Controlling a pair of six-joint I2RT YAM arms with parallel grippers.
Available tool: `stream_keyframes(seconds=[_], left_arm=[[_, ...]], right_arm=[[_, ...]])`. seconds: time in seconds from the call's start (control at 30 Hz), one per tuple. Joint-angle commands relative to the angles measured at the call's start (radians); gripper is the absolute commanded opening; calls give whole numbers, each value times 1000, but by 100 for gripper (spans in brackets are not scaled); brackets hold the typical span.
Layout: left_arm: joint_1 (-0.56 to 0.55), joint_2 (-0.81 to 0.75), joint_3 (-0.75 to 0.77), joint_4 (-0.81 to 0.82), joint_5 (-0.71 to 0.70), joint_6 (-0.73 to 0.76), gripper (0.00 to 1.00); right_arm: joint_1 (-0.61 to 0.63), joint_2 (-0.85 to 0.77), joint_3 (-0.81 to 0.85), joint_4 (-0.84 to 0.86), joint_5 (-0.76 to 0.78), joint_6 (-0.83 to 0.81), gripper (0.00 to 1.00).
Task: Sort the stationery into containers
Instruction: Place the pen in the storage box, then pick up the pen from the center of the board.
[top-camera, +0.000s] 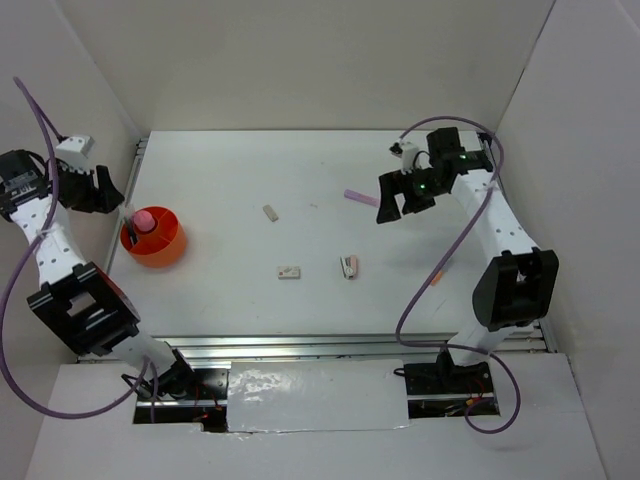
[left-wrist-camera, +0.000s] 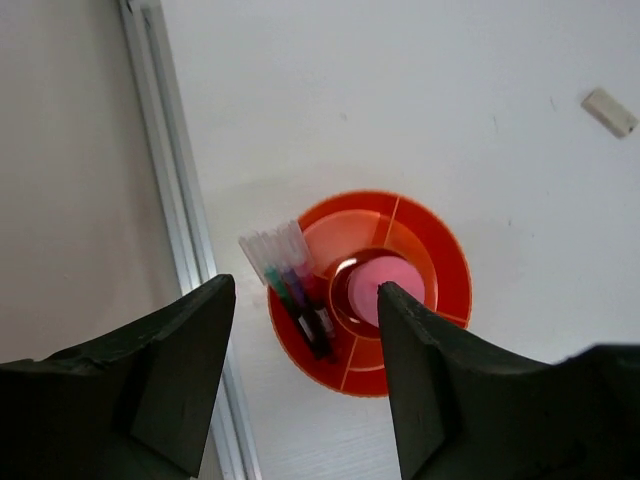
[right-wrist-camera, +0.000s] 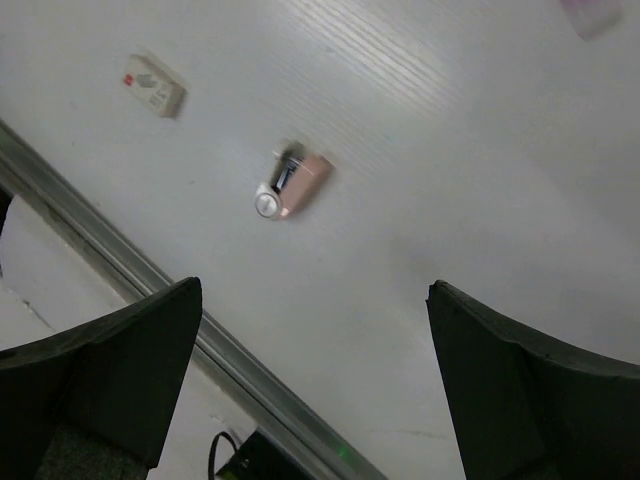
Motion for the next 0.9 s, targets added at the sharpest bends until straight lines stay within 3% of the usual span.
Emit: stream_keyframes(seconds=[0.0, 0.13, 0.27, 0.33, 0.47, 0.63, 0.67, 0.87], left_arm=[[-37, -119, 59, 106, 40, -74, 71], [-142, -247, -13, 183, -38, -66, 71], [-270, -357, -111, 236, -139, -39, 71], [-328, -409, -160, 256, -178, -27, 73], [-371, -443, -197, 234, -150, 24, 76], [-370, -447, -195, 129, 24, 170, 77], [-368, -444, -192, 112, 43, 176, 77], [-376, -404, -169, 108, 110, 145, 76]], right_arm=[[-77, -85, -49, 26, 118, 103, 99], [-209, -76, -77, -7, 244, 170, 96], [-255, -24, -118, -32, 409, 227, 89], [-266, 0, -146, -43, 422, 221, 88], [-275, 14, -197, -70, 355, -29, 86], [-301, -3, -183, -141, 315, -427, 82], [-310, -13, -183, -145, 324, -554, 82], [-307, -67, -237, -116, 393, -929, 86]])
